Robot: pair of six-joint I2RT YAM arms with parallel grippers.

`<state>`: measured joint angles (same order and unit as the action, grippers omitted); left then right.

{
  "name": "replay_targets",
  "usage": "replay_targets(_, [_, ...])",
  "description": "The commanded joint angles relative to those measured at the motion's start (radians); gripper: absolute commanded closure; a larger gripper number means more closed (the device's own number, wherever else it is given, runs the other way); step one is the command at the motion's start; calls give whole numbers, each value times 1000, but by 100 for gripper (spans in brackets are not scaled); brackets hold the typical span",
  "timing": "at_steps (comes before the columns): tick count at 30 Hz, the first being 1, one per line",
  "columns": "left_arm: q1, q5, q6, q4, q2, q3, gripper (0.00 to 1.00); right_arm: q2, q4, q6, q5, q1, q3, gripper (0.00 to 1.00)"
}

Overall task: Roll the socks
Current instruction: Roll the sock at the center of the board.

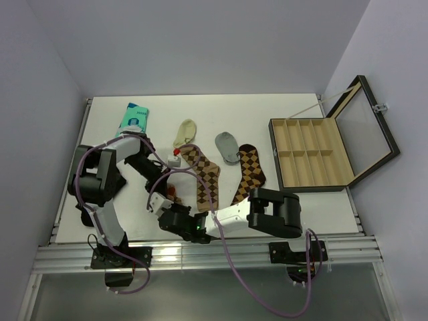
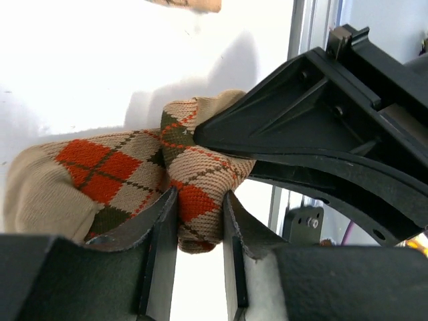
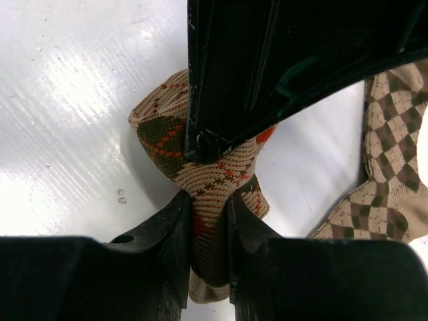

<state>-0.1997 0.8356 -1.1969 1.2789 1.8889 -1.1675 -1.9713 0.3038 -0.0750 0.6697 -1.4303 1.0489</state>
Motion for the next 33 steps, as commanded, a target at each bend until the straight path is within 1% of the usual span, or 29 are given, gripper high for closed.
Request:
replay_targets(1, [26, 22, 88, -98, -74, -44, 67, 35, -88, 50, -9, -21, -41, 97])
replay_targets(6, [74, -13, 91, -108, -103, -21, 66, 32, -107, 66, -7, -25, -44, 97])
replay_targets(9, [97, -42, 83, -115, -116, 2, 61, 23, -109, 69, -5, -28, -44, 97])
replay_targets(11, [105, -53, 60, -98, -116, 11, 60, 15, -114, 70, -5, -28, -41, 97])
replay_targets(16, [143, -87, 91, -118, -128, 19, 62, 9, -117, 73, -1, -32, -38, 97])
replay_targets(19, [163, -104, 108, -122, -132, 25, 62, 8, -121, 73, -1, -33, -35, 98])
replay_targets(21, [164, -119, 114, -144, -143, 49, 60, 2, -126, 73, 2, -33, -32, 98])
replay_targets(28, [155, -128, 213, -266, -146, 104, 58, -6, -137, 84, 7, -33, -24, 98])
replay_targets(30, [145, -125, 233, -282, -152, 115, 57, -9, -143, 101, 7, -35, -24, 98])
replay_targets(32, [129, -127, 255, -325, -159, 132, 53, -12, -146, 104, 7, -35, -20, 98])
replay_targets(33, [122, -135, 284, -341, -166, 135, 54, -14, -146, 106, 8, -35, -18, 98])
